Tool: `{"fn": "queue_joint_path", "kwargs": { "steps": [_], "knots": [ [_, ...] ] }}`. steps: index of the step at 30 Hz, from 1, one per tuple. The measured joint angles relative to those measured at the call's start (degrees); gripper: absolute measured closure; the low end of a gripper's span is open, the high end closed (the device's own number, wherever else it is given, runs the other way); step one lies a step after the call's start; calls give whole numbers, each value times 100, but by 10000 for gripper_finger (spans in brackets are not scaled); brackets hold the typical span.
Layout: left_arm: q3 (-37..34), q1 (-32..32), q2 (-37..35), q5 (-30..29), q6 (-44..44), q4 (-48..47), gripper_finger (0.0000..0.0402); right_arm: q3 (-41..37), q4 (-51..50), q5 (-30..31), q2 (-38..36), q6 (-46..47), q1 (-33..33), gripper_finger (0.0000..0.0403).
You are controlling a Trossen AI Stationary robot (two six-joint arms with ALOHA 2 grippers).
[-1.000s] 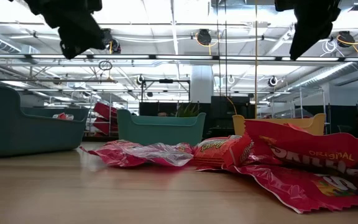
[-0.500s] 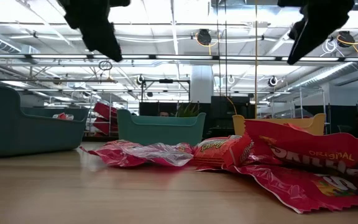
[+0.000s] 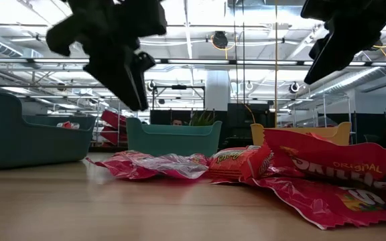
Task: Sort candy
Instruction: Put the orange chocolate into the blue bin
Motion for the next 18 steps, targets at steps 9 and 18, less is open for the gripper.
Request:
{"fn": "queue_joint_path", "kwargs": {
  "steps": [9, 18],
  "knots": [
    [0, 4, 704, 35, 300, 114, 285, 0, 0, 0, 0, -137, 119, 259],
    [33, 43, 1277, -27, 305, 120, 288, 0, 11, 0, 0, -224, 116, 259]
  ]
}}
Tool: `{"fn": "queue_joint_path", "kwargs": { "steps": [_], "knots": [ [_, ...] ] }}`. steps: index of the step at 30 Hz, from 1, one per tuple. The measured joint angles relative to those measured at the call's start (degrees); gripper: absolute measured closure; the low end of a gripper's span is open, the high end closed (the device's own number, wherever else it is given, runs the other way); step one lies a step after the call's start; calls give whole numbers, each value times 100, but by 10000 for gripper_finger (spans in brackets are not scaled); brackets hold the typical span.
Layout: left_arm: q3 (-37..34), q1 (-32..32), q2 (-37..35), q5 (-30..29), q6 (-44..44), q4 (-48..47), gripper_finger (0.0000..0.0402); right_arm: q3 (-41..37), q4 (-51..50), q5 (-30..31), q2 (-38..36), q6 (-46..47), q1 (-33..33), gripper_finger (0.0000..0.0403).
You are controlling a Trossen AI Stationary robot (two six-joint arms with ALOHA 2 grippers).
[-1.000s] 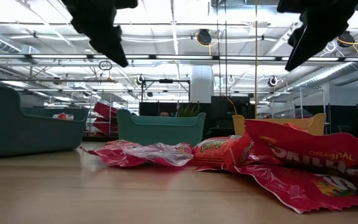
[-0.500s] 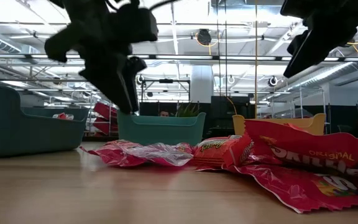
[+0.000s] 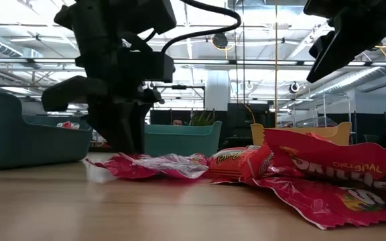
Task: Sort candy
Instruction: Put the orange chocolate into the blue bin
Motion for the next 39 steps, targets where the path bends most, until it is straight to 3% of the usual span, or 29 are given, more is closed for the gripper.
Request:
{"fn": "queue_joint_path", "kwargs": {
  "steps": [10, 13, 20, 29, 35, 39],
  "knots": [
    [166, 11, -290, -73, -677, -249, 390, 0, 7, 0, 0, -65, 0, 259],
    [304, 16, -610, -93, -1056, -318, 392, 0, 6, 0, 0, -120, 0, 259],
    [317, -11, -1710, -387, -2955, -885, 396, 0, 29, 2, -2, -233, 0, 259],
    [312, -361, -3164, -1496, -5796, -3195, 397, 0, 139, 20, -2, -280, 0, 259],
    [310, -655, -3491, -1612, -7764, -4697, 395, 0, 158, 22, -2, -280, 0, 259],
    [310, -686, -3481, -1510, -8255, -4949, 378, 0, 158, 22, -2, -280, -1, 259]
  ]
}}
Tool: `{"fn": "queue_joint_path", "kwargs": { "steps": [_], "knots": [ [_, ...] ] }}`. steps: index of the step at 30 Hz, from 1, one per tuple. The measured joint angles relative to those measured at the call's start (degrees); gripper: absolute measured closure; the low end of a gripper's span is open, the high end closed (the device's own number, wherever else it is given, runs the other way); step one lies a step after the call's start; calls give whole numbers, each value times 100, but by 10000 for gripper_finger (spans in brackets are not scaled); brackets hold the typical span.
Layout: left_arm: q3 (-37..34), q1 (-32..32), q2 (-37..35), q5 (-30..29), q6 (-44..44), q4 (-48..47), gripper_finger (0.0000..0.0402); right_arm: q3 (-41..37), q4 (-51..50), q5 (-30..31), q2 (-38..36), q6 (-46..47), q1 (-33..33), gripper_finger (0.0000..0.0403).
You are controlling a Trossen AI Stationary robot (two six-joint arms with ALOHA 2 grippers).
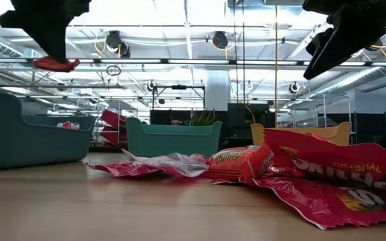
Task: Sort candy
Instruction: Put the orange chocolate into the blue bin
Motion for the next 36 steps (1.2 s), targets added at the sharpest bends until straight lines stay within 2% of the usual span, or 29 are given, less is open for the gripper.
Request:
{"fn": "queue_joint_path", "kwargs": {
  "steps": [15, 21, 26, 30, 36],
  "knots": [
    [0, 0, 39, 192, -173, 129, 365, 0, 68, -1, 0, -106, 0, 259],
    [0, 0, 40, -108, -314, 97, 362, 0, 68, -22, 0, -86, -1, 259],
    [0, 0, 40, -187, -508, 86, 341, 0, 68, -26, 0, -85, -1, 259],
    [-10, 5, 38, -93, -809, -252, 327, 0, 66, -27, 0, -105, -1, 259],
    [-46, 4, 38, 52, -916, -217, 325, 0, 63, -28, 0, -125, 0, 259]
  ]
}}
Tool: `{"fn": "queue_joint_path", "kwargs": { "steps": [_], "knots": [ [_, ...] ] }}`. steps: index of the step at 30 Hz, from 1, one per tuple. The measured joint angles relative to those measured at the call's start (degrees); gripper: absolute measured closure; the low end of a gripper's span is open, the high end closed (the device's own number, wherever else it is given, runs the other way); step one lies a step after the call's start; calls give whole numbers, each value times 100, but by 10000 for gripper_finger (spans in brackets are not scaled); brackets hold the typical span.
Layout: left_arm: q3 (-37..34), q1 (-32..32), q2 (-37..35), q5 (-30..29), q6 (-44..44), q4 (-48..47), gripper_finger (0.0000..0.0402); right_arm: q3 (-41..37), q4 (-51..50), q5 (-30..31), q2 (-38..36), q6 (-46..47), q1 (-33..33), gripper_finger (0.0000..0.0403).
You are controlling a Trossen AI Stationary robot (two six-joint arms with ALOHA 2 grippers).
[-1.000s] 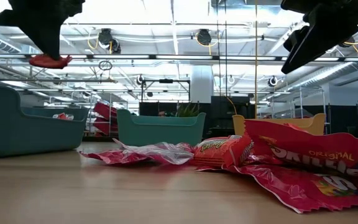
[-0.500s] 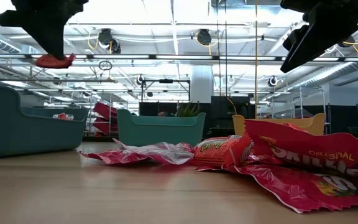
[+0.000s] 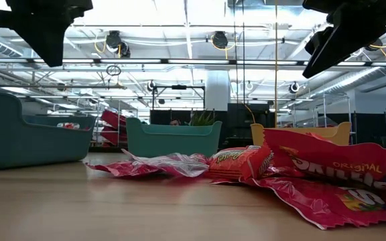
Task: Sort candy
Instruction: Put the orange chocolate into the blue bin
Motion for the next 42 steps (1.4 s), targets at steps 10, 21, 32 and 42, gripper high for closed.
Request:
{"fn": "queue_joint_path", "kwargs": {
  "steps": [10, 21, 32, 42],
  "knots": [
    [-7, 0, 0, 221, 599, 595, 325, 0, 13, 1, 0, -90, 0, 259],
    [-7, 13, 0, 82, 312, 459, 292, 0, 13, 1, 0, -109, 0, 259],
    [-7, 13, 0, 153, 150, 314, 182, 0, 15, 0, 0, -109, -1, 259],
    [-7, 13, 0, 170, 152, 768, 177, 0, 15, 1, 0, -109, -1, 259]
  ]
}}
